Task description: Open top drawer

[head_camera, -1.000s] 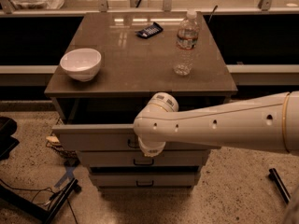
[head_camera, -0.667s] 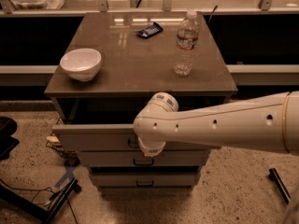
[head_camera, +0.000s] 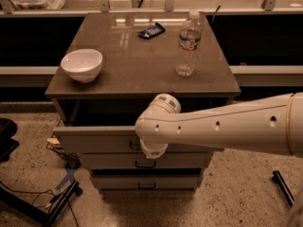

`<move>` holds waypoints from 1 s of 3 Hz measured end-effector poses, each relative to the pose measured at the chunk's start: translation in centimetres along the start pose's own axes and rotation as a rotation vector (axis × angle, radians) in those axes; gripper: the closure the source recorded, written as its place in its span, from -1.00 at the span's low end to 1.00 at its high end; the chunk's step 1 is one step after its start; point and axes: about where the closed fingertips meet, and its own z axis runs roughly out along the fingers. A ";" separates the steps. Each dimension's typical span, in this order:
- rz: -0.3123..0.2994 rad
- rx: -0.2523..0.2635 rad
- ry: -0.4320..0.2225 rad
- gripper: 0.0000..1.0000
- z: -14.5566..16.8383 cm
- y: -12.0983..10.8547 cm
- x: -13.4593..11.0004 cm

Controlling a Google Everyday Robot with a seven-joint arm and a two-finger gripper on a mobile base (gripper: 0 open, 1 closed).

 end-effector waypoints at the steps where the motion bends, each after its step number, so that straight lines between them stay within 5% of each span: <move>1: 0.000 0.000 0.000 0.67 0.0 0.0 0.0; 3: 0.000 0.000 0.000 -0.26 0.0 0.0 0.0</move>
Offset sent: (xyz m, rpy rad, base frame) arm 0.0000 0.0000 0.0000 0.0000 0.0000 0.0000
